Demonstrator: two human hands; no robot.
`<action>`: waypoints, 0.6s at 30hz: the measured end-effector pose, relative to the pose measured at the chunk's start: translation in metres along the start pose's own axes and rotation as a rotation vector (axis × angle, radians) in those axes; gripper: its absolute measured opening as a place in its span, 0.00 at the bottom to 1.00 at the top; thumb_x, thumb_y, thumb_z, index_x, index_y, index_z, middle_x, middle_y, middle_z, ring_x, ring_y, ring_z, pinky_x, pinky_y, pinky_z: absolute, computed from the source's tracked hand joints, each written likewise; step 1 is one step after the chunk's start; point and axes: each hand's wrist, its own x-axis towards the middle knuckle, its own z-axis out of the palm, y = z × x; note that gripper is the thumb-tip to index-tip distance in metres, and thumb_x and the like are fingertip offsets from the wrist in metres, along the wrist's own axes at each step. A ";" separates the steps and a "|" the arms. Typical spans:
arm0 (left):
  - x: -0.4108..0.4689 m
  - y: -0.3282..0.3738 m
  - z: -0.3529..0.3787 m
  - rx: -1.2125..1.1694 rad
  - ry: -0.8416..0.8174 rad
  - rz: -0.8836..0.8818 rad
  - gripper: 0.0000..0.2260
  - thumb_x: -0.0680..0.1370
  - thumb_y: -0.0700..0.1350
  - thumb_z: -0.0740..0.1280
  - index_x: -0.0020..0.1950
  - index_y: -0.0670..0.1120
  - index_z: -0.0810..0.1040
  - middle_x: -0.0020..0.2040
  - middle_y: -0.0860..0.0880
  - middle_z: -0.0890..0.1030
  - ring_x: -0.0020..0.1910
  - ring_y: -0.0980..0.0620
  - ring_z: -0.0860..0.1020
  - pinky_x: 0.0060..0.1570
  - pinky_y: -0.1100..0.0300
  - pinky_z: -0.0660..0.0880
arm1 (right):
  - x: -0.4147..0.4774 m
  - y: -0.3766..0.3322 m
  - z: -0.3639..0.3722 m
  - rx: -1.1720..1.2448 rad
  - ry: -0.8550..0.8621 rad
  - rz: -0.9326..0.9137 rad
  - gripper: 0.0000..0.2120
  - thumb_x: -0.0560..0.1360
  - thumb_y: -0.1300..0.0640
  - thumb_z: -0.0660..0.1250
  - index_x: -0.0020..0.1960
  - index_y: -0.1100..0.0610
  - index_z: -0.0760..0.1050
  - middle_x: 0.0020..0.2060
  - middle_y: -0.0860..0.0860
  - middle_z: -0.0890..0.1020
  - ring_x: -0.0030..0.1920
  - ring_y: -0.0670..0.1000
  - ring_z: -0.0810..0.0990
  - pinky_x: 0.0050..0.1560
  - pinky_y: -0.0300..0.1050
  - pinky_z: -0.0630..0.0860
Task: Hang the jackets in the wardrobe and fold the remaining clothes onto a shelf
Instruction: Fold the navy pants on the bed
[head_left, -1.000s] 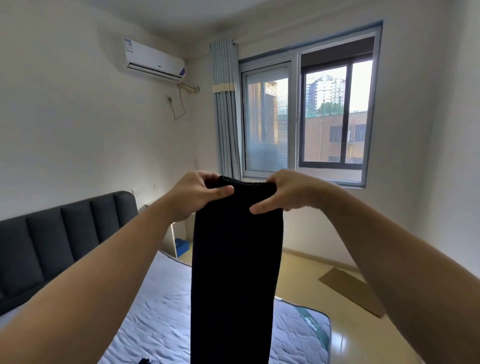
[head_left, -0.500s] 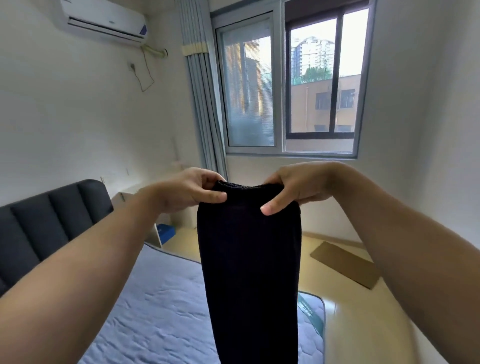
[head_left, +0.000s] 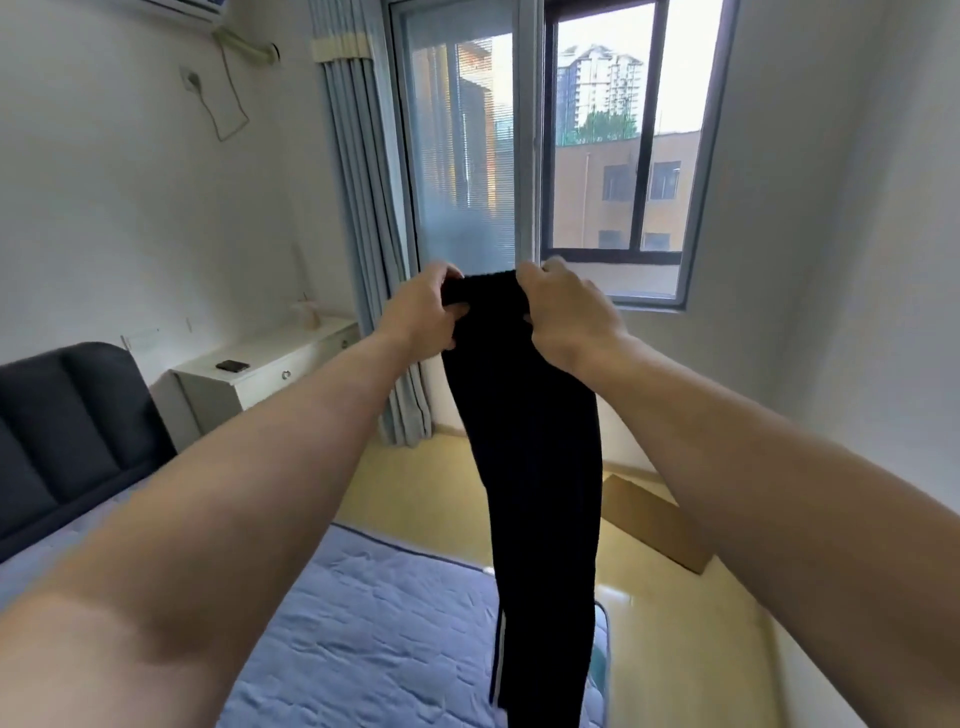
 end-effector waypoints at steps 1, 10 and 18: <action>0.000 0.003 0.001 -0.096 0.015 -0.020 0.09 0.82 0.42 0.66 0.58 0.53 0.71 0.53 0.48 0.80 0.37 0.50 0.85 0.34 0.60 0.81 | 0.001 0.000 -0.002 0.012 0.041 -0.011 0.13 0.77 0.66 0.63 0.61 0.58 0.69 0.50 0.55 0.72 0.49 0.63 0.80 0.45 0.55 0.77; -0.074 -0.020 -0.026 -0.405 0.032 -0.070 0.10 0.82 0.37 0.65 0.57 0.52 0.71 0.59 0.48 0.77 0.44 0.45 0.86 0.46 0.51 0.84 | -0.046 -0.043 0.011 -0.044 0.160 -0.149 0.12 0.79 0.63 0.63 0.62 0.58 0.69 0.51 0.58 0.75 0.42 0.66 0.81 0.39 0.55 0.75; -0.308 -0.127 -0.019 -0.665 -0.126 -0.481 0.11 0.78 0.30 0.69 0.54 0.43 0.73 0.50 0.44 0.78 0.48 0.43 0.82 0.43 0.53 0.84 | -0.210 -0.168 0.093 0.111 -0.311 -0.051 0.29 0.74 0.58 0.67 0.70 0.53 0.57 0.47 0.53 0.69 0.37 0.60 0.75 0.35 0.50 0.68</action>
